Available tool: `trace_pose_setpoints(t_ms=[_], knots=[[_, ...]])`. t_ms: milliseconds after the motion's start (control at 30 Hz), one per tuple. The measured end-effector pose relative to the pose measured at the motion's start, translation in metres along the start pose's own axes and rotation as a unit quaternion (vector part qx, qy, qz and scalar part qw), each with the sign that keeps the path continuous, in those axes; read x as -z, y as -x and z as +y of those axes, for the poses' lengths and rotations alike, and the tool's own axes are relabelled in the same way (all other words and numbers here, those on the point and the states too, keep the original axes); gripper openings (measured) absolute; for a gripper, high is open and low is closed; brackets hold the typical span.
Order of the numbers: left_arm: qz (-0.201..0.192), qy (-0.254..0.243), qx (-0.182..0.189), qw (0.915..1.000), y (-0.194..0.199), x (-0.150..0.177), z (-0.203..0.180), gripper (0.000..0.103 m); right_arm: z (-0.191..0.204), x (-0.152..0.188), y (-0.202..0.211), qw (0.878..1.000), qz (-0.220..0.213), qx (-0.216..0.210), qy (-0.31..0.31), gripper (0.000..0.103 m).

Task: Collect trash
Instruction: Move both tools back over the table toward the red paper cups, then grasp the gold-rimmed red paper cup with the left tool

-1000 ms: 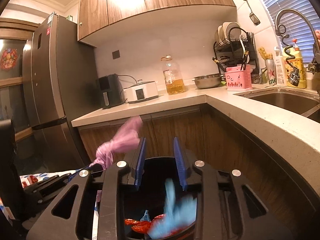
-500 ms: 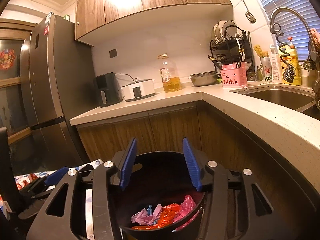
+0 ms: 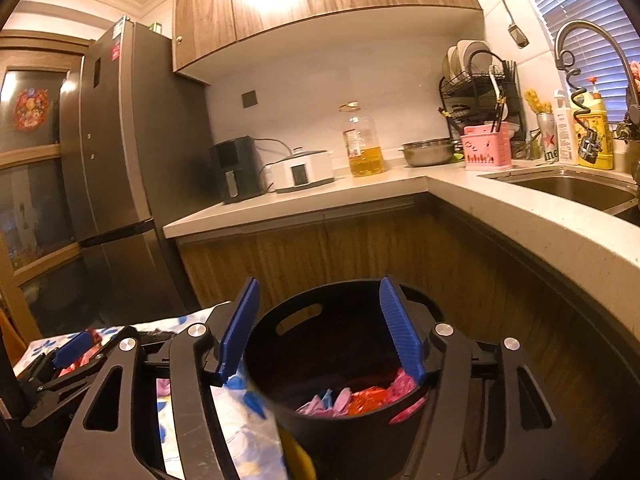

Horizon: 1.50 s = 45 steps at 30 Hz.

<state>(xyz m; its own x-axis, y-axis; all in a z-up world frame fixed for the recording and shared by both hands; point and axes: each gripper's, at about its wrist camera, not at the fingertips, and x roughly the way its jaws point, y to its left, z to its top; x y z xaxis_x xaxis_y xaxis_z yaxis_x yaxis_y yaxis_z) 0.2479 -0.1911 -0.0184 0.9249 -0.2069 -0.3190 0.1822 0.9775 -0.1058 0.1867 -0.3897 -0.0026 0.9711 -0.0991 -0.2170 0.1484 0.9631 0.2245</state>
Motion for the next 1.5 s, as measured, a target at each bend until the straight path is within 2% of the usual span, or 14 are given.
trace_pose_setpoints(t_ms=[300,533,767,933,1333,1500], knots=[[-0.001,0.027,-0.079,0.9965,0.039,0.017,0.074,0.086,0.046,0.021,0.012,0.999,0.018,-0.043,0.014,0.062],[-0.003,0.063,-0.136,0.9886,0.072,0.029,0.135,0.086,0.088,0.041,0.017,0.996,0.035,-0.08,0.018,0.062],[-0.017,0.075,-0.174,0.9817,0.1,0.033,0.17,0.086,0.129,0.055,0.019,0.991,0.049,-0.116,0.033,0.062],[-0.024,0.088,-0.209,0.9736,0.118,0.038,0.198,0.086,0.152,0.063,0.018,0.987,0.055,-0.142,0.044,0.062],[-0.016,0.124,-0.275,0.9532,0.127,0.049,0.268,0.086,0.218,0.09,0.01,0.974,0.081,-0.199,0.073,0.062],[0.002,0.153,-0.273,0.9498,0.114,0.048,0.295,0.078,0.238,0.095,0.004,0.97,0.086,-0.214,0.081,0.062]])
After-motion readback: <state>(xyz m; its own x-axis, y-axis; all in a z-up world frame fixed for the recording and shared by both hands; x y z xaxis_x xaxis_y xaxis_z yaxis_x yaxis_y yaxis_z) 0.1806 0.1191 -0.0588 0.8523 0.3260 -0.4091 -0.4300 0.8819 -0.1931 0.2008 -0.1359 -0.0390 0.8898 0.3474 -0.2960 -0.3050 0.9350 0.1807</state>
